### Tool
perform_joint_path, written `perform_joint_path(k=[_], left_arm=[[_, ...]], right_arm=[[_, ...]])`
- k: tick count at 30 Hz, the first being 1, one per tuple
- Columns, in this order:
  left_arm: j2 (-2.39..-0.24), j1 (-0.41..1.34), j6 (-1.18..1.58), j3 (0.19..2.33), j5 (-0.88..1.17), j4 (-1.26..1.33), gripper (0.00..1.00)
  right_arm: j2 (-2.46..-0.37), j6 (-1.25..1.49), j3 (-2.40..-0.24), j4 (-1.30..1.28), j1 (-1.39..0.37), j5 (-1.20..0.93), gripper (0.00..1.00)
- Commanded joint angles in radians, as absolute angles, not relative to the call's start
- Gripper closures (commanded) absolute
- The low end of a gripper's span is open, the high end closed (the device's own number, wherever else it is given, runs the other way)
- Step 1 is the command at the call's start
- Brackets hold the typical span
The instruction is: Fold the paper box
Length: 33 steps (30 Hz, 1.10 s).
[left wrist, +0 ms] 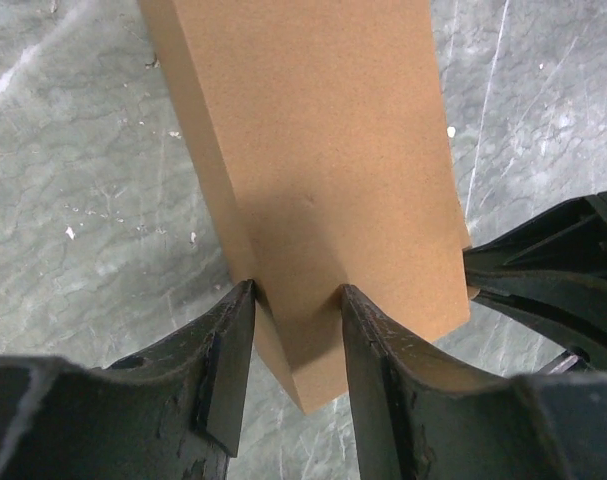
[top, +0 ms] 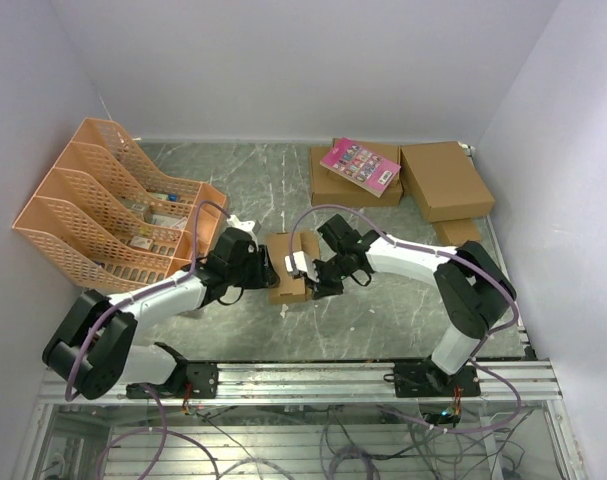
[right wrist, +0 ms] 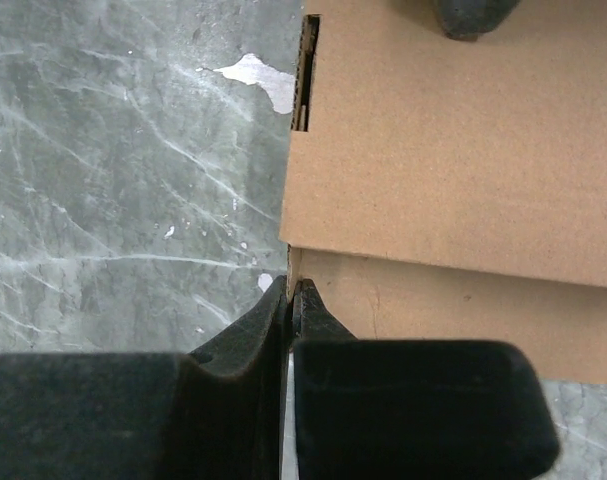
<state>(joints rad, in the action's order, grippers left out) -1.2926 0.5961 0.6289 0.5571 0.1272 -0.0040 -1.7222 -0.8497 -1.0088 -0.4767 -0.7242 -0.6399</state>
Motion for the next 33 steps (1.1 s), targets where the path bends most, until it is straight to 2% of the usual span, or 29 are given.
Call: perform_joint_path(k=[1, 18, 25, 27, 30, 33], left_arm=[[-1.321, 0.585, 0.632, 0.54, 0.124, 0.016, 0.52], [-1.364, 0.581, 0.618, 0.537, 0.222, 0.08, 0.55], [-1.369, 0.581, 0.605, 0.549, 0.211, 0.064, 0.54], [-1.364, 0.581, 0.592, 0.561, 0.201, 0.048, 0.53], [-1.357, 0.58, 0.572, 0.577, 0.187, 0.023, 0.5], [-1.35, 0.577, 0.561, 0.591, 0.185, 0.009, 0.48]], right_arm=[[-1.666, -0.848, -0.966, -0.417, -0.759, -0.623, 1.0], [-1.694, -0.593, -1.095, -0.428, -0.775, -0.606, 1.0], [-1.717, -0.612, -1.092, -0.472, -0.775, -0.636, 0.95], [-1.702, -0.628, -1.077, -0.485, -0.773, -0.637, 0.91], [-1.648, -0.638, -1.042, -0.481, -0.769, -0.609, 0.75], [-1.602, -0.658, -1.032, -0.505, -0.743, -0.613, 0.66]])
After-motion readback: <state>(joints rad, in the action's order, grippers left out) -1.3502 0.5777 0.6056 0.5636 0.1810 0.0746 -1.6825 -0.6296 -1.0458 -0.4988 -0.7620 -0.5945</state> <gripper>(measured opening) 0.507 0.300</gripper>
